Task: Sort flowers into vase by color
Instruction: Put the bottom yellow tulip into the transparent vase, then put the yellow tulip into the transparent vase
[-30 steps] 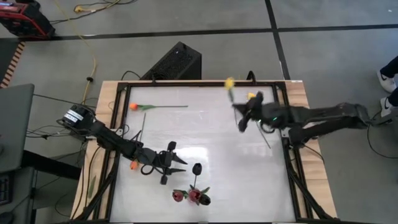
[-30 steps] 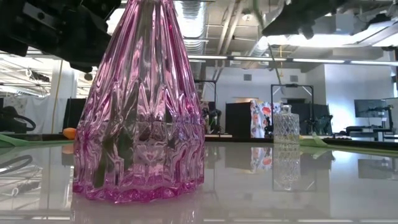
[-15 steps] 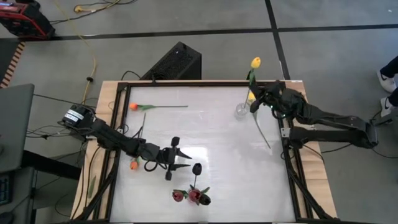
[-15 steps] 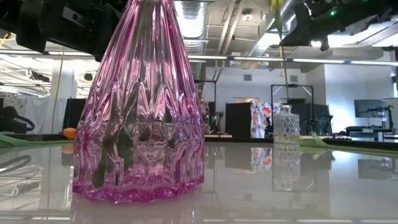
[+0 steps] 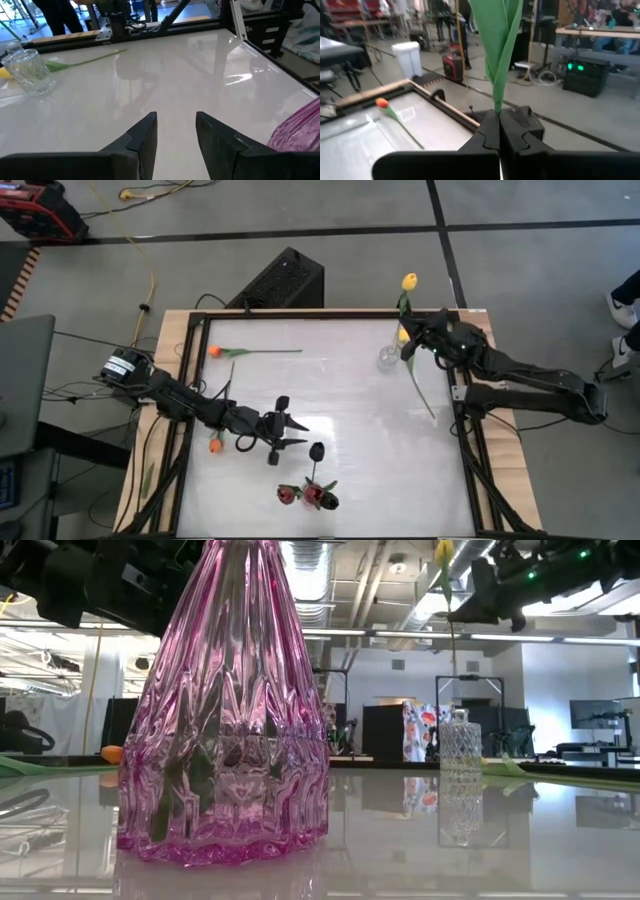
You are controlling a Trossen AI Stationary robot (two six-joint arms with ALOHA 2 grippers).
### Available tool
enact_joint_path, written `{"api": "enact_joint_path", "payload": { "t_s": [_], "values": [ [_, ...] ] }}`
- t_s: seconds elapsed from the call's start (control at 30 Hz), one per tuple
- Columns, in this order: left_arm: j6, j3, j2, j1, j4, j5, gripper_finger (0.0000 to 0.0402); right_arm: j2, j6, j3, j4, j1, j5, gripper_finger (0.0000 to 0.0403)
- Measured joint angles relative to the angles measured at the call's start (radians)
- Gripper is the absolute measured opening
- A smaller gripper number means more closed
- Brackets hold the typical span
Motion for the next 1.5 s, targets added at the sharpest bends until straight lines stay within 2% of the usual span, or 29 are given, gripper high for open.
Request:
{"api": "enact_joint_path", "payload": {
  "t_s": [0.23, 0.63, 0.77, 0.93, 1.1, 1.3, 1.5],
  "values": [
    [-0.009, 0.000, 0.000, 0.000, -0.018, 0.001, 0.0125, 0.006, -0.018, 0.000, 0.038, -0.021, -0.019, 0.0015],
    [-0.013, 0.000, 0.000, 0.000, -0.021, 0.002, 0.0125, 0.099, 0.008, 0.000, 0.027, -0.024, -0.018, 0.0015],
    [-0.016, 0.000, 0.000, 0.000, -0.021, 0.002, 0.0125, 0.126, 0.021, 0.001, -0.016, -0.024, -0.018, 0.0042],
    [-0.016, 0.000, 0.000, 0.000, -0.021, 0.002, 0.0125, 0.121, 0.035, 0.001, -0.112, -0.022, -0.018, 0.0093],
    [-0.016, 0.000, 0.000, 0.000, -0.021, 0.002, 0.0125, 0.084, 0.056, 0.003, -0.224, -0.021, -0.019, 0.0125],
    [-0.016, 0.000, 0.000, 0.000, -0.022, 0.002, 0.0125, 0.043, 0.143, 0.075, -0.534, -0.021, -0.024, 0.0158],
    [-0.012, 0.000, 0.000, 0.000, -0.022, 0.002, 0.0125, 0.042, 0.276, 0.117, -0.807, -0.021, -0.147, 0.0175]
  ]
}}
